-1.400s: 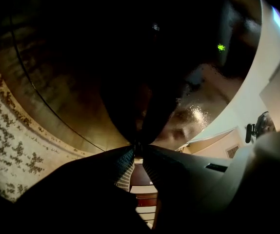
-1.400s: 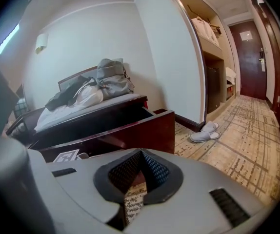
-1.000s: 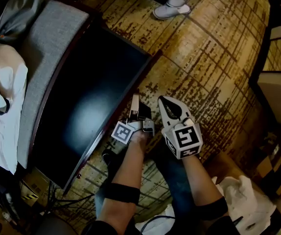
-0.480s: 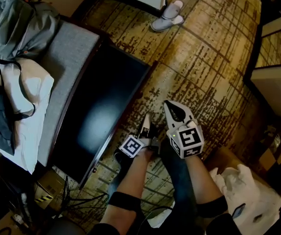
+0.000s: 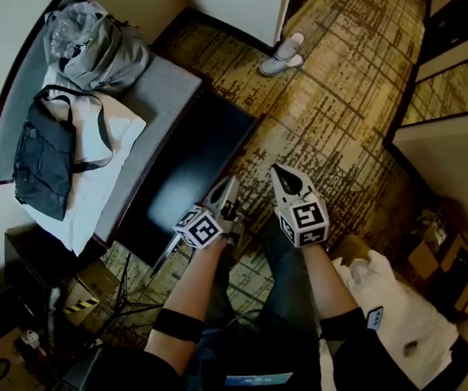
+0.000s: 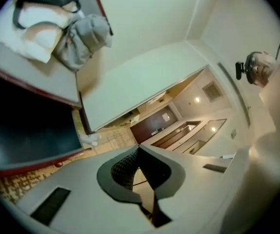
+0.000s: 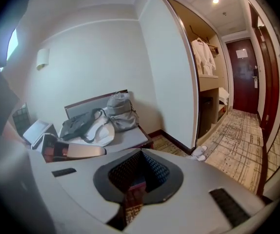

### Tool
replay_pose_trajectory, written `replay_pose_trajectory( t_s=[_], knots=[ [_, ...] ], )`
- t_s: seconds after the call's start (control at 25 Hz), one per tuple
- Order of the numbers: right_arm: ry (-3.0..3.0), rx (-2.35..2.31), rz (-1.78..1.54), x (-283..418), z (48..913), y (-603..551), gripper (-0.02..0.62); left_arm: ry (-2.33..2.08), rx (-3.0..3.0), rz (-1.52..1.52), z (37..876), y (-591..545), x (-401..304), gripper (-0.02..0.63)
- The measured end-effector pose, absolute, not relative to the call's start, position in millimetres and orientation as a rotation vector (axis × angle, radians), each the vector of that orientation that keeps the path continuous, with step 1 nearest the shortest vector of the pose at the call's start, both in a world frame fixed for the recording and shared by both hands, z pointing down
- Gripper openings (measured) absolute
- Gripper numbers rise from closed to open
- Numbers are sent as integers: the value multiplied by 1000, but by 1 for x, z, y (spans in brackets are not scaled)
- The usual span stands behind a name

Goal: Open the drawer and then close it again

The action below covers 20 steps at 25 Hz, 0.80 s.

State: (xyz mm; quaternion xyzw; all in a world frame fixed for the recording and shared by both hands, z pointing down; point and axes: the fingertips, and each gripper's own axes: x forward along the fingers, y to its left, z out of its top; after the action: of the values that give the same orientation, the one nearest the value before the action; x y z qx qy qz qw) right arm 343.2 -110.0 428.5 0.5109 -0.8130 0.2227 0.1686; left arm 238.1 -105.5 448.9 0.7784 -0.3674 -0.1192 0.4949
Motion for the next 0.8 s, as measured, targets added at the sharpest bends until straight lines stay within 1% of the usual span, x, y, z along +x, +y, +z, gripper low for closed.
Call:
replay_pose_trajectory(
  t_s=[0.28, 0.56, 0.64, 0.8],
  knots=[
    [-2380, 1335, 570, 312, 313, -88, 2, -1085, 2122, -37, 315, -83, 165, 3],
    [-2459, 1207, 466, 276, 240, -73, 2, -1314, 2353, 331, 238, -47, 108, 3],
    [-2475, 1175, 438, 270, 228, -69, 2, -1394, 2342, 348, 218, -44, 90, 3],
    [-2499, 1130, 406, 261, 210, -64, 2, -1559, 2259, 291, 181, -42, 48, 3]
  ],
)
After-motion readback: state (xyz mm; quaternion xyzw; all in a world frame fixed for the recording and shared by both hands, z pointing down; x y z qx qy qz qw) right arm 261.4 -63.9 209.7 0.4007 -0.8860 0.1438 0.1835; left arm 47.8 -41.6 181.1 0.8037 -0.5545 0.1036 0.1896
